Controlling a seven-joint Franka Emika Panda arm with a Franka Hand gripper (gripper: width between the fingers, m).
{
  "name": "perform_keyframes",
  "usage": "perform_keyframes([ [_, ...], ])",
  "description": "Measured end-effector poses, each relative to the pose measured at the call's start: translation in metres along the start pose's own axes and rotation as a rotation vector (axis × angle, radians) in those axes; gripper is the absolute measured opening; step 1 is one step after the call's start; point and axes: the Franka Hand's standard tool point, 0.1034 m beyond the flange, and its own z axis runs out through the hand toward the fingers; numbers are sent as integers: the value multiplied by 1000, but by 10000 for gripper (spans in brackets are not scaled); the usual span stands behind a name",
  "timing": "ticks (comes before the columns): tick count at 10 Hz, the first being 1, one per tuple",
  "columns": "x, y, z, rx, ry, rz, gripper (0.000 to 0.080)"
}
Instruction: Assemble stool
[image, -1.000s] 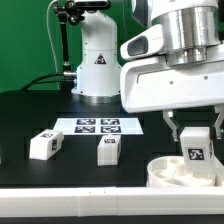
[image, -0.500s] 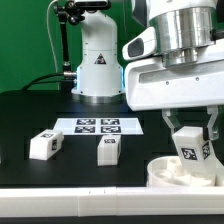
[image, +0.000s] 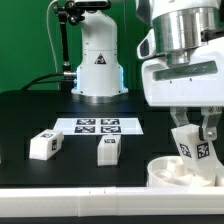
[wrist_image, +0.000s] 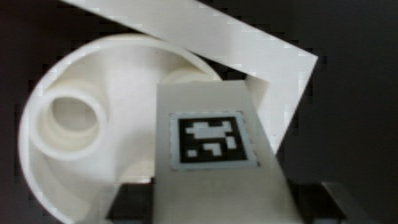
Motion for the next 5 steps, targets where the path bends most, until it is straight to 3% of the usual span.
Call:
perform_keyframes([
  [5, -12, 1, 1, -8, -24, 283, 344],
])
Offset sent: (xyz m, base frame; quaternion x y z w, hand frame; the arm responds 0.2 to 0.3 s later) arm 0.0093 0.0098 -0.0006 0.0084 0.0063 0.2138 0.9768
